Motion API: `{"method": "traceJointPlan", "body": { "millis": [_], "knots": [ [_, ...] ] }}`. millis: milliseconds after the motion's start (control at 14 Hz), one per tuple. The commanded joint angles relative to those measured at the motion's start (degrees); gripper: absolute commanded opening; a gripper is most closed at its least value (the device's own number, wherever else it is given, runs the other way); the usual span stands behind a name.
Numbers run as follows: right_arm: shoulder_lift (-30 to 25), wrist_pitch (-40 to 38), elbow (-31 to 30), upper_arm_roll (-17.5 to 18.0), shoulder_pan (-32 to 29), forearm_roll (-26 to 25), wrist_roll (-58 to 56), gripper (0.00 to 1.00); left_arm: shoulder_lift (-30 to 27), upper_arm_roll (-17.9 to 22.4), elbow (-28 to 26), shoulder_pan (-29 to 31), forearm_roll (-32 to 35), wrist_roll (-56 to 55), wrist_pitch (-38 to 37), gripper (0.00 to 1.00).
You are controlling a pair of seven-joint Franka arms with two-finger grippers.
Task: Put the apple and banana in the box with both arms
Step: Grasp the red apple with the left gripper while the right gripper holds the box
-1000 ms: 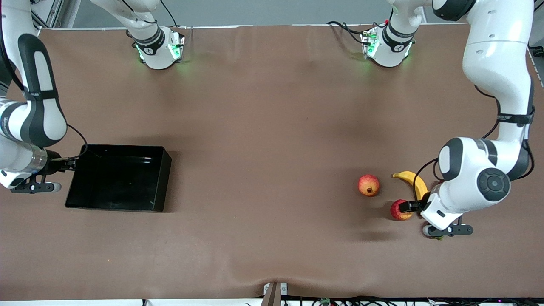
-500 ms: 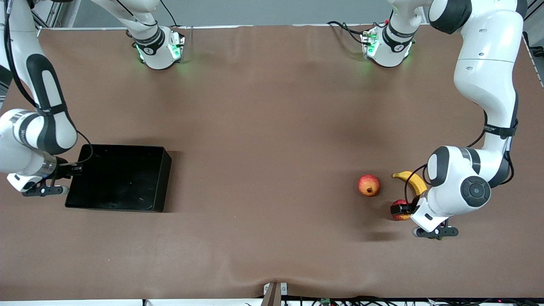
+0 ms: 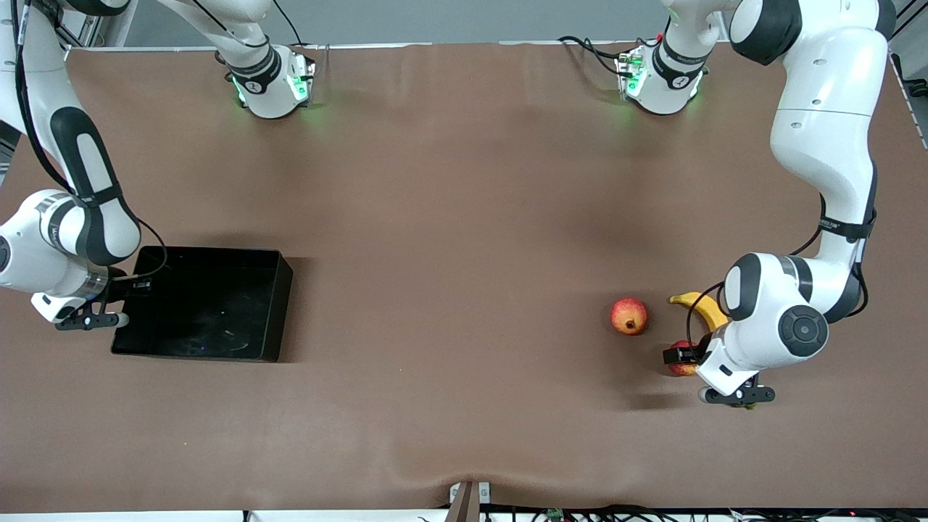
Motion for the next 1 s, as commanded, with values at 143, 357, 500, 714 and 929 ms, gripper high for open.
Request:
{"method": "traceJointPlan", "body": {
  "millis": [143, 357, 500, 714, 929],
  "knots": [
    [0.15, 0.29, -0.20, 1.17, -0.76, 2.60, -1.49, 0.00, 1.27, 0.06, 0.99, 0.76, 0.40, -1.04, 1.73, 0.81],
    [0.15, 0.73, -0.03, 1.17, -0.67, 2.60, -1.49, 0.00, 1.27, 0.06, 0.90, 0.50, 0.49, -1.04, 1.73, 0.41],
    [0.15, 0.64, 1.55, 1.17, -0.14, 2.60, -1.49, 0.00, 1.18, 0.06, 0.64, 0.33, 0.58, -0.87, 1.64, 0.35],
    [-2.21, -0.93, 2.96, 1.35, 1.00, 2.60, -1.49, 0.00, 0.48, 0.06, 0.81, 0.24, 1.46, 0.45, 1.64, 0.00],
    [-5.99, -6.20, 4.36, 1.35, 2.75, 2.60, -0.79, 0.00, -1.36, -0.55, 0.82, 0.24, 1.54, 0.37, 1.20, 0.00]
  ]
}}
